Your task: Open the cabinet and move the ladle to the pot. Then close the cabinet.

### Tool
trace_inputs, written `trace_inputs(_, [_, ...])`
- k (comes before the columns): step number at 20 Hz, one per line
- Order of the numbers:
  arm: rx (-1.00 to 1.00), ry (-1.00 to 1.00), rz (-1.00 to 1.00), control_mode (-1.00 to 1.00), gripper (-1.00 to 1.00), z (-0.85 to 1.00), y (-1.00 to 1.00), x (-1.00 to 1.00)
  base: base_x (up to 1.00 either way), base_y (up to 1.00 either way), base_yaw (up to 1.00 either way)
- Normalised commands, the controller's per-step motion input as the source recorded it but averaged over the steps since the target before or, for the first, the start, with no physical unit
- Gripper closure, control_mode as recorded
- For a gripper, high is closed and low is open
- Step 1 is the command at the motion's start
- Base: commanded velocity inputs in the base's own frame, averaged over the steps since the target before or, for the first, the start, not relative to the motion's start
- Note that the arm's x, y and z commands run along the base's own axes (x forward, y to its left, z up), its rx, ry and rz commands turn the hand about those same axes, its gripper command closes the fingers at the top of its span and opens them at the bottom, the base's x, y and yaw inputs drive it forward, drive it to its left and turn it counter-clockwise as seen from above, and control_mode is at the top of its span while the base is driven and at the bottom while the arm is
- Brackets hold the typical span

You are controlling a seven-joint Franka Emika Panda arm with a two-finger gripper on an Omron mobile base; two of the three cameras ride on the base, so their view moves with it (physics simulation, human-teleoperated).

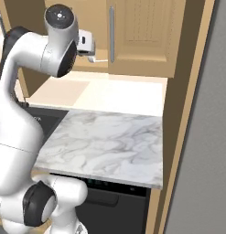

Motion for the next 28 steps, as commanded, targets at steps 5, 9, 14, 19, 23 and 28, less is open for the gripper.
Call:
trace_inputs(5, [-0.23, -0.07, -0.2, -1.0, -1.0, -0.19, 0.0, 0.16, 0.0, 0.0, 0.0])
trace_inputs(9, [-0.08, 0.0, -0.17, -1.0, -1.0, -0.14, 0.0, 0.34, 0.0, 0.0, 0.0])
trace_inputs(14, [-0.01, 0.06, -0.13, -1.0, -1.0, -0.09, 0.0, 0.39, 0.0, 0.0, 0.0])
trace_inputs(19, [0.01, 0.1, -0.08, -1.0, -1.0, -0.11, 0.0, 0.41, 0.0, 0.0, 0.0])
trace_inputs(23, [0.0, 0.06, -0.01, -1.0, -1.0, -0.11, 0.0, 0.47, 0.0, 0.0, 0.0])
trace_inputs(28, [0.0, 0.04, 0.0, -1.0, -1.0, -0.06, -0.01, 0.43, 0.0, 0.0, 0.0])
